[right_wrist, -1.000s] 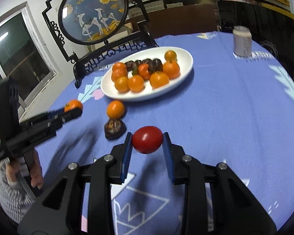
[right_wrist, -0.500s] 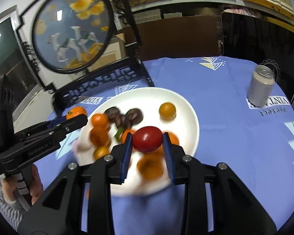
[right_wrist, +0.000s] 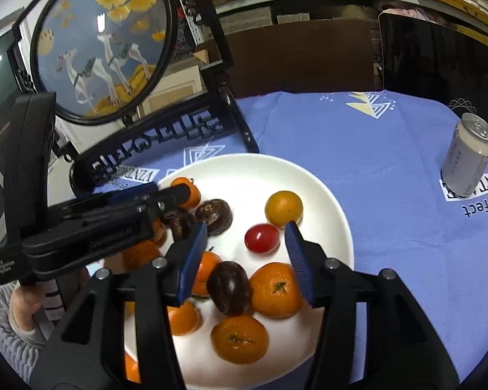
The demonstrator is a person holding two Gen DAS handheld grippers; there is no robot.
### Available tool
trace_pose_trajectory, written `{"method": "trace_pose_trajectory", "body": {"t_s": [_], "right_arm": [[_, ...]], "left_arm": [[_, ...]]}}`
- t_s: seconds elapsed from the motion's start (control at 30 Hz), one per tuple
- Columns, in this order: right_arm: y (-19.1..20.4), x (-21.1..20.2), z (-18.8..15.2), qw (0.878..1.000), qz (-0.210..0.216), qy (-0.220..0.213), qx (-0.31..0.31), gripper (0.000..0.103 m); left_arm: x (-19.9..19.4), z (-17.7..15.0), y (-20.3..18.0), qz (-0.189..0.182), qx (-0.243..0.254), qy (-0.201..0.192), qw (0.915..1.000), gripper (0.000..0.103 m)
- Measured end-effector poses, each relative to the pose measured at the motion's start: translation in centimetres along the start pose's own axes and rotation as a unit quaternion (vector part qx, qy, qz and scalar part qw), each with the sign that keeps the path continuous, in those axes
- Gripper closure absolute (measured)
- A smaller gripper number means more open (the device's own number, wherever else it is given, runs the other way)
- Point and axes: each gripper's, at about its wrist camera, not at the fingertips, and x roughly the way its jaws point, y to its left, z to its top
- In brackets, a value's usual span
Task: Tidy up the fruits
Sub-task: 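Carry the tomato and mandarin over the white plate and open both tools, then grasp a dark date with the right tool while the left tool grasps an orange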
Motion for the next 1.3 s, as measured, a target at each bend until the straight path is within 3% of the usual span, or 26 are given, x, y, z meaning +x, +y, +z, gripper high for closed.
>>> {"method": "trace_pose_trajectory", "body": {"t_s": [0.3, 0.43, 0.63, 0.73, 0.83, 1.0, 1.3], "right_arm": [[1.9, -5.7, -2.1, 1.000, 0.002, -0.022, -0.012, 0.045], [2.7, -8.6, -4.9, 1.000, 0.006, -0.022, -0.014, 0.043], [4.8, -11.3, -10.8, 0.999, 0.015, -0.015, -0.030, 0.037], [6.2, -11.2, -13.4, 0.998, 0.016, -0.002, -0.054, 0.036], [7.9, -9.8, -14.9, 0.996, 0.012, 0.019, -0.082, 0.036], [9.2, -8.2, -16.0, 0.993, 0.007, 0.037, -0.109, 0.036], [11.0, -5.6, -16.5, 0.989, -0.013, 0.056, -0.134, 0.039]], "left_arm": [[-8.2, -2.9, 1.3, 0.002, -0.020, -0.041, 0.9990, 0.037], [-11.8, -7.2, 1.7, 0.012, -0.029, -0.042, 0.9986, 0.037], [-13.9, -14.2, 2.4, 0.034, -0.038, -0.043, 0.9978, 0.037], [-14.5, -16.4, 3.7, 0.064, -0.050, -0.048, 0.9955, 0.037], [-14.8, -17.5, 5.3, 0.064, -0.082, -0.042, 0.9937, 0.037], [-15.0, -17.4, 6.0, 0.088, -0.083, -0.049, 0.9914, 0.037], [-15.8, -17.2, 5.7, 0.084, -0.080, -0.050, 0.9920, 0.037]]}}
